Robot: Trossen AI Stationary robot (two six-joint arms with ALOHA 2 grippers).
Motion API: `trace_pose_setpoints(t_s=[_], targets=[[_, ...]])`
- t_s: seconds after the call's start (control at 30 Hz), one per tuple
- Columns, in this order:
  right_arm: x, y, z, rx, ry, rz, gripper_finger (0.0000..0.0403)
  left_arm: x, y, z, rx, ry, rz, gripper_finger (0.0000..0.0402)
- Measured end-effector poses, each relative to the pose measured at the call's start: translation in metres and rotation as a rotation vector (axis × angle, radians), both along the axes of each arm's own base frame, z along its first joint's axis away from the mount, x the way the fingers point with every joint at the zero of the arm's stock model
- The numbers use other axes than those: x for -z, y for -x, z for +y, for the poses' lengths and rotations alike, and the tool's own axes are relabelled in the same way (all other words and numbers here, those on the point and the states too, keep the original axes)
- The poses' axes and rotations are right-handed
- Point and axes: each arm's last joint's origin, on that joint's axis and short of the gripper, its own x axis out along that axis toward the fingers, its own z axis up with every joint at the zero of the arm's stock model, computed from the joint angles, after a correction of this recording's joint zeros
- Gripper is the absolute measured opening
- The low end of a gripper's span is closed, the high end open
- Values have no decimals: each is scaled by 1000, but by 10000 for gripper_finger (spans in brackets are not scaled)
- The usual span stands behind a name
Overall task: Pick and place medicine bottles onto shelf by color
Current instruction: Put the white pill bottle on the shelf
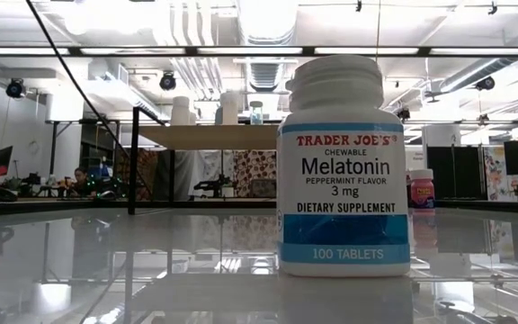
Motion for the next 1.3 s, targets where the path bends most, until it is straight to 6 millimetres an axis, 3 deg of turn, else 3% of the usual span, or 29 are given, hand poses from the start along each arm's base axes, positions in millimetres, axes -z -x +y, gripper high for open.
trace_pose_setpoints(t_s=[0.13, 0.27, 0.5, 0.8, 1.07, 1.3], targets=[[-22, -9, -13, -4, -62, 94, 73, 3, 6, -12, 50, -75, 48, 212], [-35, -27, -32, -21, -116, 211, 17, 12, 9, -11, 40, -124, 89, 212], [-40, -74, -78, 42, -124, 369, 9, 13, 24, -3, 6, -81, 61, 212], [-25, -121, -139, 0, -172, 465, 9, 20, 53, 12, -1, -29, 0, 212], [-15, -138, -156, 14, -190, 502, 8, 26, 61, 16, 7, -27, -14, 212], [-9, -137, -156, 29, -203, 515, 8, 26, 63, 16, 12, -22, -29, 212]])
